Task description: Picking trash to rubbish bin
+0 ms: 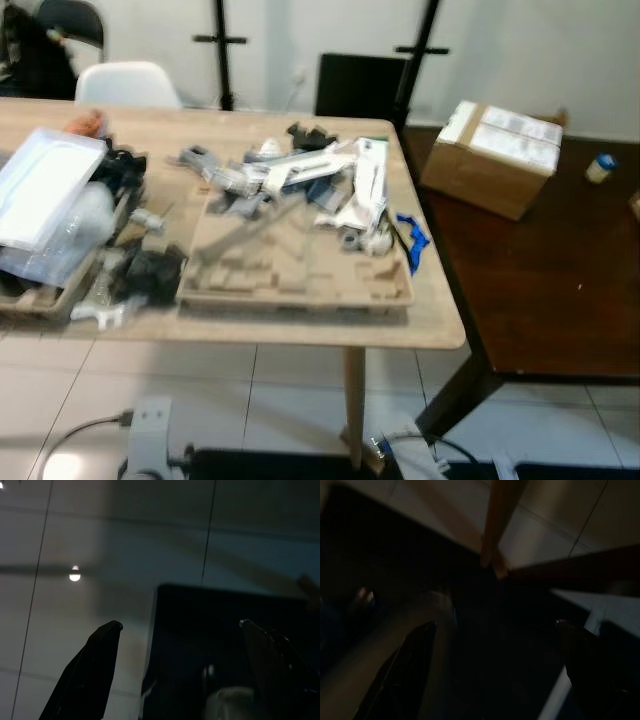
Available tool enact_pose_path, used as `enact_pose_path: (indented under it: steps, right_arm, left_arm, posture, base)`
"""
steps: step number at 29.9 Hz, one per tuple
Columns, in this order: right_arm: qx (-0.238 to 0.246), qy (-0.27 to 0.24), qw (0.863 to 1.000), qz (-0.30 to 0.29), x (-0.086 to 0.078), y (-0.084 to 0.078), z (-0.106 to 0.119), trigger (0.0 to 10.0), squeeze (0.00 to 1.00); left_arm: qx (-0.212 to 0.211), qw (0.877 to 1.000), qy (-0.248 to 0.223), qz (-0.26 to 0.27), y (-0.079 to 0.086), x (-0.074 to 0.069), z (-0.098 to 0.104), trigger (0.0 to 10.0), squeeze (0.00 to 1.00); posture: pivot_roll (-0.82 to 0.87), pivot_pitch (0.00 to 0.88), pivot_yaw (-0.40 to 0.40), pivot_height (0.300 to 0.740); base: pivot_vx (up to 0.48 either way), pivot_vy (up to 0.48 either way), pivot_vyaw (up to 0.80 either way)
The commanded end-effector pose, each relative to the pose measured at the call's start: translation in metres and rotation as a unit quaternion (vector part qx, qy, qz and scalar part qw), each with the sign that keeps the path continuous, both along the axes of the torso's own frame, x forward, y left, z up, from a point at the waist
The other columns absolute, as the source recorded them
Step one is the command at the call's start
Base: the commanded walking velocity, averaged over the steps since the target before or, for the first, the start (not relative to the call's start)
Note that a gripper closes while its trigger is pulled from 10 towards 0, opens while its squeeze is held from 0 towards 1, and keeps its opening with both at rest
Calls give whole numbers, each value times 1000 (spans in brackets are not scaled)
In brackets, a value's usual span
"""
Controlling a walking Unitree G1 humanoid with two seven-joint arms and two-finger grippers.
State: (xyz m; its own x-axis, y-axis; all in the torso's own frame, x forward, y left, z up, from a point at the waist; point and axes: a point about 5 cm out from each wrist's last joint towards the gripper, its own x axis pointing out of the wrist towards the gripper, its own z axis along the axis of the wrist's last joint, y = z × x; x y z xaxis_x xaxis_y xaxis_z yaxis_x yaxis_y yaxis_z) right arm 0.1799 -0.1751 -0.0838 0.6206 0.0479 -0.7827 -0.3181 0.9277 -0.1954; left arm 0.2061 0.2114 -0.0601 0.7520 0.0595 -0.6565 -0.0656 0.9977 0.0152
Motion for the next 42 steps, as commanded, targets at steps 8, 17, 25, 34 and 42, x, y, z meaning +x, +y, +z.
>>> enact_pose_path:
  steps: [8, 17, 25, 34, 42]
  right_arm:
    - [-8, 18, 1000, -9, -11, -7, -5, 10000, 0]
    - [-9, 19, 1000, -9, -11, -9, -5, 10000, 0]
    - [-11, 19, 1000, -6, -10, -8, -4, 10000, 0]
    - [-9, 26, 1000, 10, -16, -18, -5, 10000, 0]
    - [6, 9, 998, 69, 0, -21, 5, 10000, 0]
  left_arm:
    - [-10, 1000, 2, -8, -7, -3, -3, 10000, 0]
    - [-7, 999, 1, -33, -12, -3, -3, 10000, 0]
    - [-1, 999, -1, -44, -13, -3, -3, 10000, 0]
    - [-4, 998, -28, -56, 4, -8, 3, 10000, 0]
    - [-26, 987, -79, -141, 36, -31, 22, 10000, 0]
  posture:
    - [7, 92, 7, 740]
    - [6, 87, 6, 740]
    - [6, 77, 4, 740]
    - [2, 70, -1, 740]
    - [15, 86, -22, 740]
  base:
    - [30, 0, 0]
    - [0, 0, 0]
    - [0, -405, 0]
    - [0, 0, 0]
    - [0, 0, 0]
